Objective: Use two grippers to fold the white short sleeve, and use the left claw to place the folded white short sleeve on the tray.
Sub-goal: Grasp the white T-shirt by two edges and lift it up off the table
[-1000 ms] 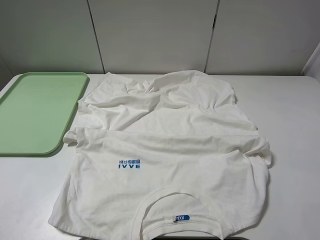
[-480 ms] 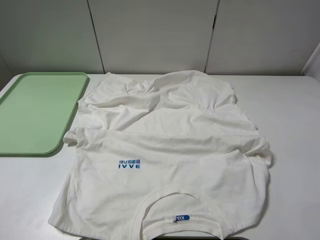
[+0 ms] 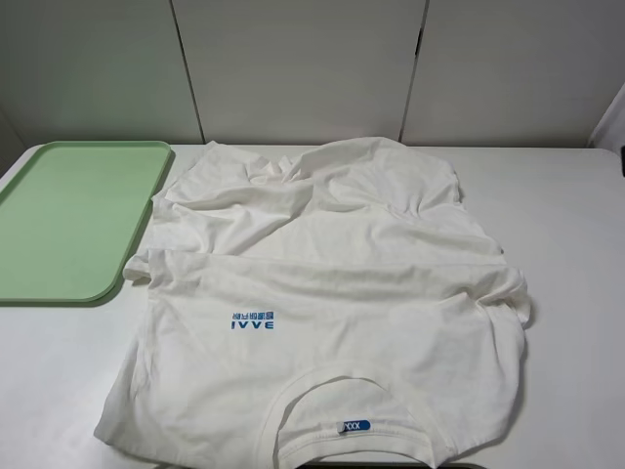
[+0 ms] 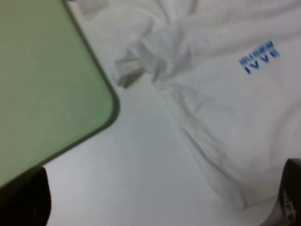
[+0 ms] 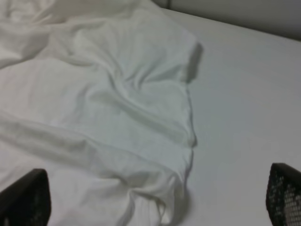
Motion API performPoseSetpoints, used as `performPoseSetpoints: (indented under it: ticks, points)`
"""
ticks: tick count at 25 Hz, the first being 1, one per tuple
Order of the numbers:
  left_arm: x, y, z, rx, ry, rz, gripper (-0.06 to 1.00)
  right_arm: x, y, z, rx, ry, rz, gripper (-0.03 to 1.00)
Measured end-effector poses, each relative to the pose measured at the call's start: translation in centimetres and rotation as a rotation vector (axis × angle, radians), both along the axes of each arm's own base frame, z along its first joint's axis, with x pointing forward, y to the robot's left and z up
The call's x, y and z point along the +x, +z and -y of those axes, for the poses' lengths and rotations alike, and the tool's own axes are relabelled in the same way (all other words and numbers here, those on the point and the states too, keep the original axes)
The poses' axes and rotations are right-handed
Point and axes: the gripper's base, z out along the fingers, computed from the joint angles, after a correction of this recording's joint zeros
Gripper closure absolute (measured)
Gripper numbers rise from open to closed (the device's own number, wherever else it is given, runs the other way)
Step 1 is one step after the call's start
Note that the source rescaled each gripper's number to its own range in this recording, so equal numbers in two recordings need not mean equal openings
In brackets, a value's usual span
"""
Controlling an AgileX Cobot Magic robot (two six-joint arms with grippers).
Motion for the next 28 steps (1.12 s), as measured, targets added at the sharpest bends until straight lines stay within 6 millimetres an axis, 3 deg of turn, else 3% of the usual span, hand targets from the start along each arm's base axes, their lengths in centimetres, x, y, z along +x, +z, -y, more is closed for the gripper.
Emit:
performPoseSetpoints:
  ticks: [3, 5, 8, 13, 15, 20, 24, 28]
  points:
    - [2.3, -0.9, 1.3, 0.058, -0.127, -0.076, -0.01, 2.6, 0.8, -1.0, -0.051, 0.112, -0.029, -0.03]
    - [4.3, -2.6, 2.8, 0.126, -0.244, -0.179, -0.01, 4.4, 0.9, -2.0, -0.088, 0.200, -0.062, -0.03]
    - [5.2, -3.5, 3.6, 0.171, -0.297, -0.227, -0.01, 6.7, 0.6, -3.9, -0.154, 0.338, -0.096, -0.03]
    - [6.8, -5.9, 5.4, 0.280, -0.395, -0.323, 0.00, 9.9, -2.6, -7.7, -0.251, 0.536, -0.227, -0.03]
    - [7.4, -6.6, 5.7, 0.307, -0.408, -0.344, 0.00, 11.4, -5.2, -9.5, -0.312, 0.605, -0.310, -0.03]
    - [8.4, -7.5, 5.3, 0.437, -0.493, -0.350, 0.00, 13.0, -8.0, -9.9, -0.438, 0.651, -0.396, -0.03]
    - [9.3, -7.2, 5.0, 0.523, -0.537, -0.289, 0.00, 13.5, -8.9, -9.5, -0.551, 0.691, -0.423, -0.03]
    - [11.4, -7.9, 5.7, 0.584, -0.599, -0.310, 0.00, 14.4, -10.2, -9.4, -0.656, 0.753, -0.434, -0.03]
